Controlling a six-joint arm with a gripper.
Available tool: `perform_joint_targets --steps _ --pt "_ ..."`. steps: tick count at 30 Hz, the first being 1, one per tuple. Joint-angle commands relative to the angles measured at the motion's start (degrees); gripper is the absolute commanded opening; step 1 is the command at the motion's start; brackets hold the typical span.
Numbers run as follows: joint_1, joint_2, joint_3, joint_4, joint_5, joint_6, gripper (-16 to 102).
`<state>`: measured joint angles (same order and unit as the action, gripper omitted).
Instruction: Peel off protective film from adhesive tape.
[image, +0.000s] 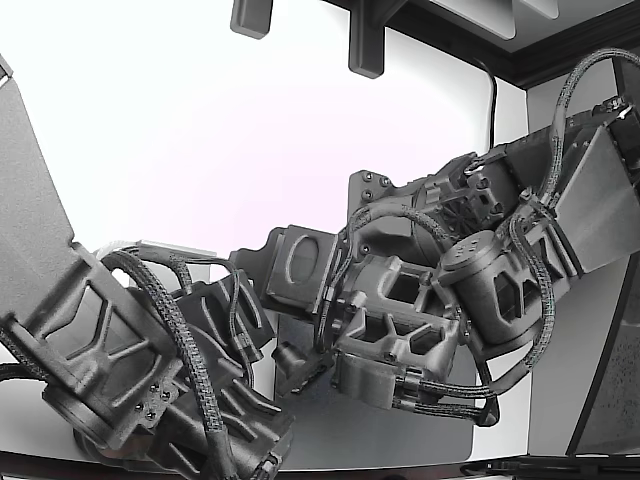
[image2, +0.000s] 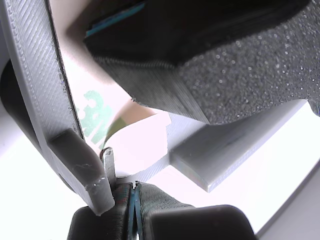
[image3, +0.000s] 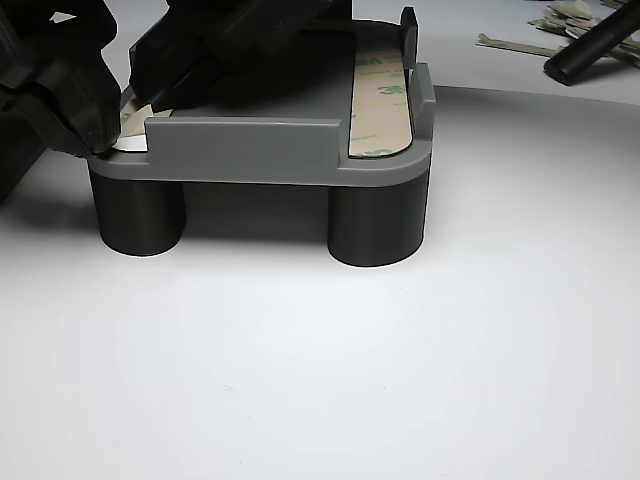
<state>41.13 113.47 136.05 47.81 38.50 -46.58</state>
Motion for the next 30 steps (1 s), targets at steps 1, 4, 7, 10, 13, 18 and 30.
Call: perform_joint_targets --steps 1,4,7,10,13,18,30 --pt "-0.35 1.05 -0.26 0.18 -0.62 0.00 -11" --pt "-0.35 1.14 0.09 -0.09 -0.53 0.09 -11" --pt "-0.35 2.02 0.26 -0.09 -0.26 -0.35 -11" --pt "-1.14 4.04 -0.44 1.76 -0.35 -1.49 -11" --pt "-1.23 7.03 -1.76 5.27 0.00 -2.37 -11" --pt "-2.11 11.87 -3.43 10.11 0.70 -3.87 -11" --pt "-10.28 29.71 -4.39 17.31 -3.08 18.46 100"
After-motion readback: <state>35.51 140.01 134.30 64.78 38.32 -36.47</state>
